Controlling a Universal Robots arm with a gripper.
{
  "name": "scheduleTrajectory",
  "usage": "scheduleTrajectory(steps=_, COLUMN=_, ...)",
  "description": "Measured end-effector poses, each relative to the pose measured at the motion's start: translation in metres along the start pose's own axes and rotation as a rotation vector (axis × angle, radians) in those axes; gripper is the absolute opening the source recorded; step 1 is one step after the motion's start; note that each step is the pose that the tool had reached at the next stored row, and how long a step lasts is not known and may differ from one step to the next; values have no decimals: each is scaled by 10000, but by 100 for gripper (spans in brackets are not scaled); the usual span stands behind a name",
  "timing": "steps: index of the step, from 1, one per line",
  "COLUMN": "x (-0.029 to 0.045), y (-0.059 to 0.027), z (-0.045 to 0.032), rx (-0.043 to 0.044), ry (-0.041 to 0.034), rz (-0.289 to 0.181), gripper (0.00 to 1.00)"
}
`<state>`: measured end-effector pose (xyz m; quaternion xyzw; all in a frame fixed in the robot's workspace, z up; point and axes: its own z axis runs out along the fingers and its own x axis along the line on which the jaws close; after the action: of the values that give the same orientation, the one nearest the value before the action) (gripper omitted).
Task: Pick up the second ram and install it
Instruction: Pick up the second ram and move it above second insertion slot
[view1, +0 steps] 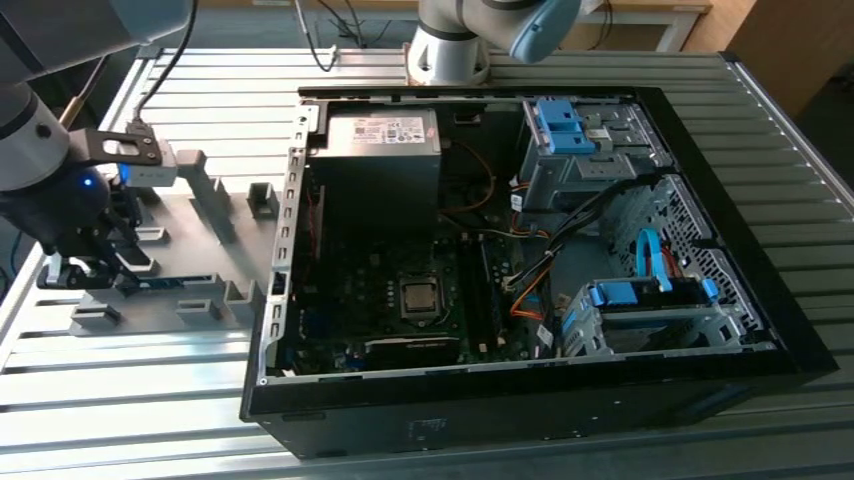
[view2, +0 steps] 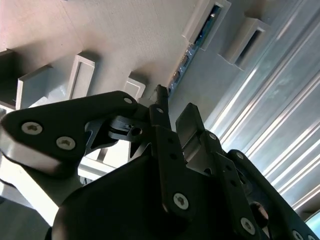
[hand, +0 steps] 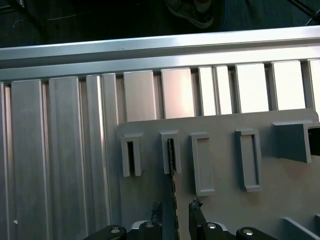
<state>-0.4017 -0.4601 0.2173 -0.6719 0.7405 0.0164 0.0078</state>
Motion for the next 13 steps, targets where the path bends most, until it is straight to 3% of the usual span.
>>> scheduleTrajectory(steps=13, x=15, y=6, z=125, rx=50, ry=-11, rz=-132, gripper=34)
